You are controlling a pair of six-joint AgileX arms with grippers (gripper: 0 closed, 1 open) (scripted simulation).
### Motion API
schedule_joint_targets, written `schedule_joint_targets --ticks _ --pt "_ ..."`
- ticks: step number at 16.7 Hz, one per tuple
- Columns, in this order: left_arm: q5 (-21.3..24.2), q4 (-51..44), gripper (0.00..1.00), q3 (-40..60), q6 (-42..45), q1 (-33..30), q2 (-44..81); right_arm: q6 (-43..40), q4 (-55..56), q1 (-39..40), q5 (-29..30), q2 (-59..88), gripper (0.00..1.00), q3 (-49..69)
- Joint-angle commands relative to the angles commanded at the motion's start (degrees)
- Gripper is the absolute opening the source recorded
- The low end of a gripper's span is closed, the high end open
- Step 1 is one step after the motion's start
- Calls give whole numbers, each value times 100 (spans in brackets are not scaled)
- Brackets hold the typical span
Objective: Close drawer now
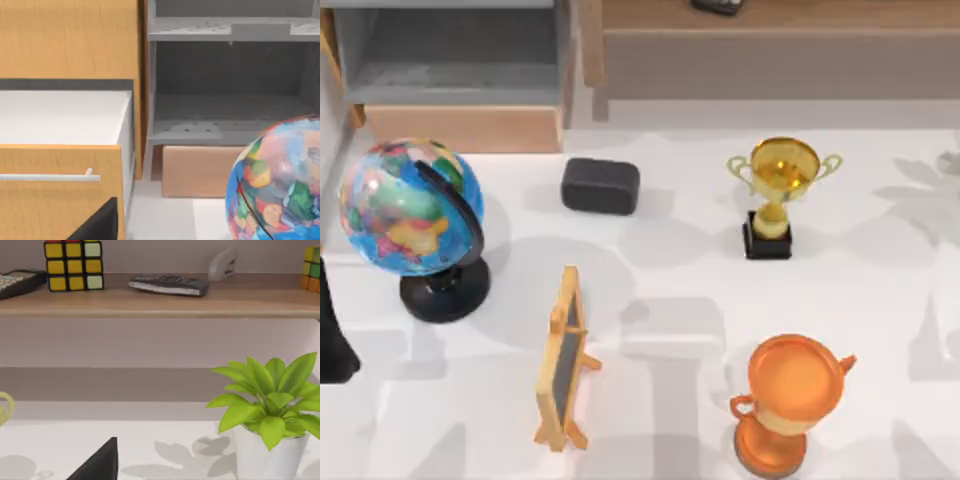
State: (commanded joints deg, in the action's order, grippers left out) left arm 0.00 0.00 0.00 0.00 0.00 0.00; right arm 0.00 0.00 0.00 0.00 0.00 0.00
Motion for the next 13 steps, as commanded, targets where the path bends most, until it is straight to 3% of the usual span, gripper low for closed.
schedule_joint_targets --ticks 6,13 --pt "-273 512 100 322 29 -258 626 0 0 0 0 0 100 0" --pt "-1265 2412 100 1490 39 -1307 3725 0 0 0 0 0 100 0"
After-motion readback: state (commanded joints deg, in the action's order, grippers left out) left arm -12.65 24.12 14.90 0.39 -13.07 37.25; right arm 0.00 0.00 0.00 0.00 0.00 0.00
